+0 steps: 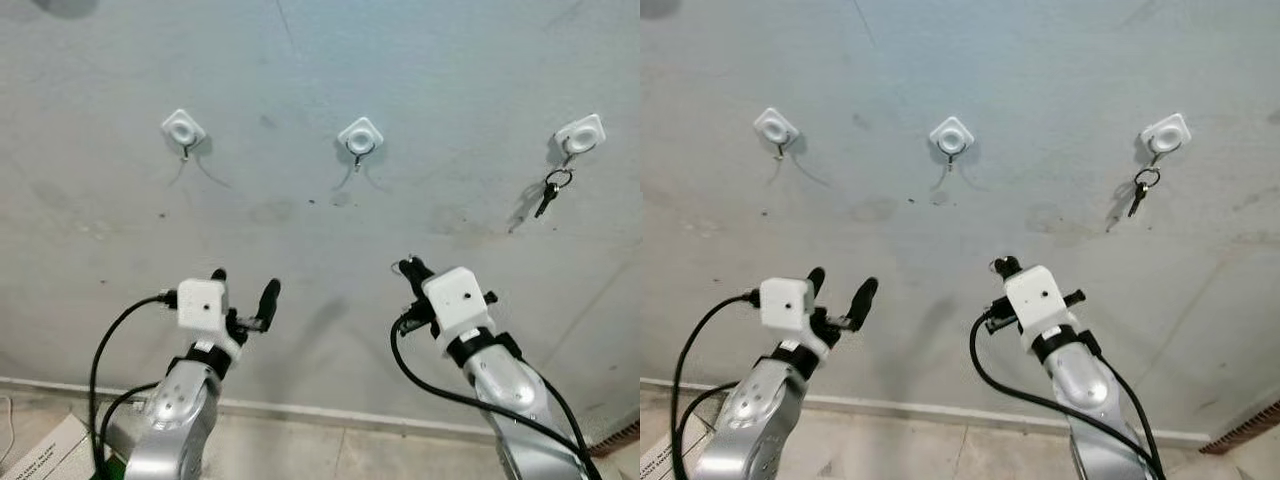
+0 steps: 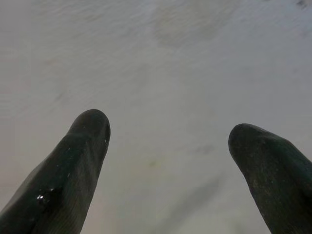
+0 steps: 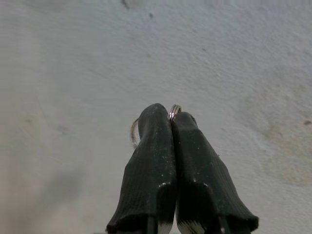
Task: Hang keys on a hook
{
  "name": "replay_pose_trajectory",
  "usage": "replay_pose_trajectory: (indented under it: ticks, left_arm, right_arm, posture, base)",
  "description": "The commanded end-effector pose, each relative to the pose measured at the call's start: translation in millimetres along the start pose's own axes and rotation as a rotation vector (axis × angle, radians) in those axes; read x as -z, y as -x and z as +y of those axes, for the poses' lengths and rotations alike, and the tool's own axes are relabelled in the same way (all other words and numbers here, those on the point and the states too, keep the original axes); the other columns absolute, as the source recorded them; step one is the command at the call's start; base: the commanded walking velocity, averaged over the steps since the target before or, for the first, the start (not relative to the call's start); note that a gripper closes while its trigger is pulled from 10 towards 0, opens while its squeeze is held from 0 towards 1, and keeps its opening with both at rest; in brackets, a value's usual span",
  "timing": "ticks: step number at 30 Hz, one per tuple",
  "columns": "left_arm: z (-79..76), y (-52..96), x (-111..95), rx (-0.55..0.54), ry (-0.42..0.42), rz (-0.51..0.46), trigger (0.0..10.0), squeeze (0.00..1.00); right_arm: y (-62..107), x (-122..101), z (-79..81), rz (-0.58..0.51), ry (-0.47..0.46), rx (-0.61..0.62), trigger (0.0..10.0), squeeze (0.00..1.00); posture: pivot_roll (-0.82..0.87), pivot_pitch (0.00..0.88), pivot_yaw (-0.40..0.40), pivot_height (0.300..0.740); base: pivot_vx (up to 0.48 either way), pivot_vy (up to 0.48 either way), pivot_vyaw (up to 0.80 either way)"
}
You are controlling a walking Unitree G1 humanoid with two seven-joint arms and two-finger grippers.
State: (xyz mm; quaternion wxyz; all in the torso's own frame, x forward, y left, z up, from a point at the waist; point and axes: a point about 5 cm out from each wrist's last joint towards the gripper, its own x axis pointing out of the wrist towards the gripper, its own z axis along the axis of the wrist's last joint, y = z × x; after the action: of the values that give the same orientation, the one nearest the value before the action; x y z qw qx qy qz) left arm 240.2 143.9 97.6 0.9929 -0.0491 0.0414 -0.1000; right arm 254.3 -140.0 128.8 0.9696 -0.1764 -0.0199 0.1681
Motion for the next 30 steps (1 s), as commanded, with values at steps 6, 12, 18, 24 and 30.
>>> replay_pose_trajectory:
  ticks: [6,12,18,24,30]
  left_arm:
    - [-3.4,7.2,0.2,0.015,-0.042,0.012,10.0,0.0]
    - [-9.0,5.7,-7.3,0.053,-0.083,-0.017,10.0,0.0]
    - [-14.3,2.2,-11.8,0.072,-0.084,-0.033,10.0,0.0]
    - [-15.4,2.7,-10.4,0.074,-0.087,-0.026,10.0,0.0]
    - [-15.1,1.8,-10.5,0.076,-0.087,-0.024,10.0,0.0]
  right_arm:
    - [-21.5,-30.1,2.2,-0.101,-0.047,-0.023,10.0,0.0]
    - [-45.5,-60.2,2.1,-0.201,-0.075,-0.102,10.0,0.0]
    - [-65.3,-84.5,3.4,-0.279,-0.086,-0.157,10.0,0.0]
    - [-72.7,-94.5,0.1,-0.312,-0.089,-0.153,10.0,0.0]
    - [-79.9,-100.3,-12.7,-0.33,-0.098,-0.093,10.0,0.0]
  posture:
    - [-0.01,0.011,0.051,0.74]
    - [0.0,0.014,0.042,0.74]
    - [0.0,0.011,0.039,0.74]
    - [0.0,0.011,0.039,0.74]
    - [0.0,0.011,0.043,0.74]
  base:
    - [0.0,0.0,0.0]
    - [0.0,0.0,0.0]
    - [0.0,0.0,0.0]
    - [0.0,0.0,0.0]
    - [0.0,0.0,0.0]
